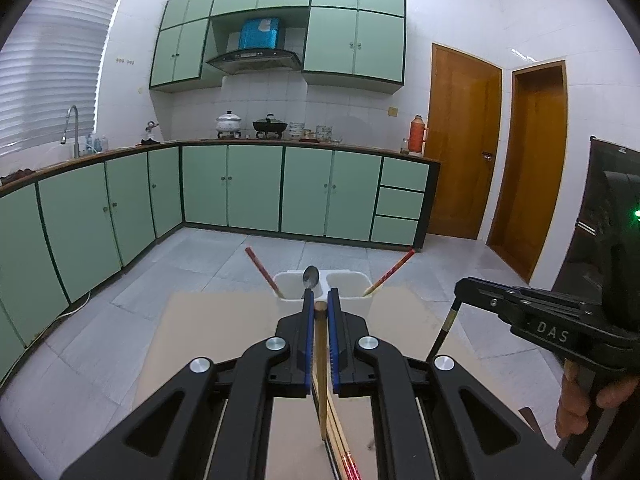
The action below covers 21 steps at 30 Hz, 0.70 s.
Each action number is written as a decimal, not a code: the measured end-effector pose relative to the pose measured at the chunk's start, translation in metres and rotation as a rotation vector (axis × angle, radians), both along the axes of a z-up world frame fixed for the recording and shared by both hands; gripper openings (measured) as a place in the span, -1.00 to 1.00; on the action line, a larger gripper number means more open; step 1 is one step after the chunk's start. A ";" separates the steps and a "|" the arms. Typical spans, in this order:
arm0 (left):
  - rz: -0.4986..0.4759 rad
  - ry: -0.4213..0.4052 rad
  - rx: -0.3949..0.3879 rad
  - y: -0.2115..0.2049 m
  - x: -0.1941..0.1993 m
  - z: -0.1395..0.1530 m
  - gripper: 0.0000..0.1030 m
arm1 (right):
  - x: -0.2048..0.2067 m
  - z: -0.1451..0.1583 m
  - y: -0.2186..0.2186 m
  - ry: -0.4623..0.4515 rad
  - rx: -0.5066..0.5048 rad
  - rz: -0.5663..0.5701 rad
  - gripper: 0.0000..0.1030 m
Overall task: Organize utensils
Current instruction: 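Carry the black and wooden chopsticks to the white holder and drop them in with both tools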
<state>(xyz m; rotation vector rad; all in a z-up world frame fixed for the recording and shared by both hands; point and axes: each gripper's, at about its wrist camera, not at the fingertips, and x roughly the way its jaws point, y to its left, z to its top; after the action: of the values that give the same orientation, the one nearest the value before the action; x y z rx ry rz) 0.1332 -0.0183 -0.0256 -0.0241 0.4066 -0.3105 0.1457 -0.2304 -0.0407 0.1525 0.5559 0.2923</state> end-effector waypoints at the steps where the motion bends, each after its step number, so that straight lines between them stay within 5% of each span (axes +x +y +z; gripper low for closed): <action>1: -0.003 -0.002 -0.003 0.000 0.001 0.002 -0.88 | 0.001 0.002 0.000 -0.003 -0.004 0.005 -0.89; 21: 0.038 -0.221 -0.067 -0.006 0.060 0.094 -0.88 | 0.083 0.100 -0.016 -0.209 0.010 -0.059 -0.89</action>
<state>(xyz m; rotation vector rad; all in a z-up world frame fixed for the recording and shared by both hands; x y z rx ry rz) 0.1934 -0.0239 0.0680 -0.0626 0.1758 -0.2858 0.2286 -0.2462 0.0590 0.1460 0.3421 0.2507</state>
